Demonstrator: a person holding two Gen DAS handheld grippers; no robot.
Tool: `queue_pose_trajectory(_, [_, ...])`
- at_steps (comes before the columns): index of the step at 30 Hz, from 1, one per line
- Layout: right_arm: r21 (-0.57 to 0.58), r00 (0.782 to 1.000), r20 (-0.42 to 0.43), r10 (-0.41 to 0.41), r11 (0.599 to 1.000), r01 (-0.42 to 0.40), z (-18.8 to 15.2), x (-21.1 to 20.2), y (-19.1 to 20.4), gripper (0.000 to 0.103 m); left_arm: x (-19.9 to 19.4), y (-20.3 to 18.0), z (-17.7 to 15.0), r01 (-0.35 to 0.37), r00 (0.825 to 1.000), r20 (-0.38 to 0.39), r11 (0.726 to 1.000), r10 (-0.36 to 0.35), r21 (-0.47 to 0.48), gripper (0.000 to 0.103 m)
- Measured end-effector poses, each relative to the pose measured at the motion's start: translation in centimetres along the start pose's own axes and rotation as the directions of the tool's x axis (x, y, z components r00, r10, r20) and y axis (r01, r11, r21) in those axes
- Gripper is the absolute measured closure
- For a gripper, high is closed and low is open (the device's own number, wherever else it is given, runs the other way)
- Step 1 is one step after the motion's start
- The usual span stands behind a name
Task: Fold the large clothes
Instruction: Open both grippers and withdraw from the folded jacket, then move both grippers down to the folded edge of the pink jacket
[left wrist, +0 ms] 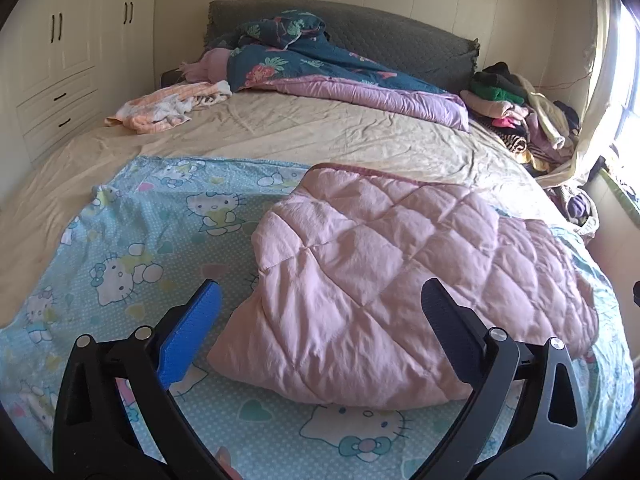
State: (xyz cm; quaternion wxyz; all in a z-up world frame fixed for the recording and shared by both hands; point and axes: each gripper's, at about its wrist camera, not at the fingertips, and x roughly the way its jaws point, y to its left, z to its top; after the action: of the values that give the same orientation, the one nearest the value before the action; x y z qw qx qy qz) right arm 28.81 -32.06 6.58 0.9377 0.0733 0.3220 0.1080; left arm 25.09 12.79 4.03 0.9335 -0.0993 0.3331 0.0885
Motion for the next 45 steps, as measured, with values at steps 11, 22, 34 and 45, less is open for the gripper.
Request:
queue_pose_trajectory(11, [0.02,0.998,0.05,0.025,0.999,-0.026,-1.1,-4.5,0.7,0.004,-4.7,-0.5,-0.8,0.017,0.999,0.05,1.0,-0.017,0.002,0.009])
queue_pose_trajectory(22, [0.022,0.998,0.055,0.029,0.999,-0.031,-3.1,-6.6,1.0,0.004,-7.0,-0.9,-3.5,0.014,0.999,0.049,0.999,-0.015,0.031,0.009])
queue_pose_trajectory(34, [0.109,0.999,0.03,0.024,0.994,-0.027,-5.8,-6.5,0.3,0.004,-6.7,-0.7,-6.5,0.025,1.0,-0.011,0.999,-0.025,0.023,0.009])
queue_pose_trajectory(45, [0.171,0.999,-0.025,0.028,0.985,-0.023,-8.2,-4.8,-0.3,0.004,-4.5,-0.6,-9.4,0.044,0.995,-0.087,0.999,-0.047,-0.029,0.009])
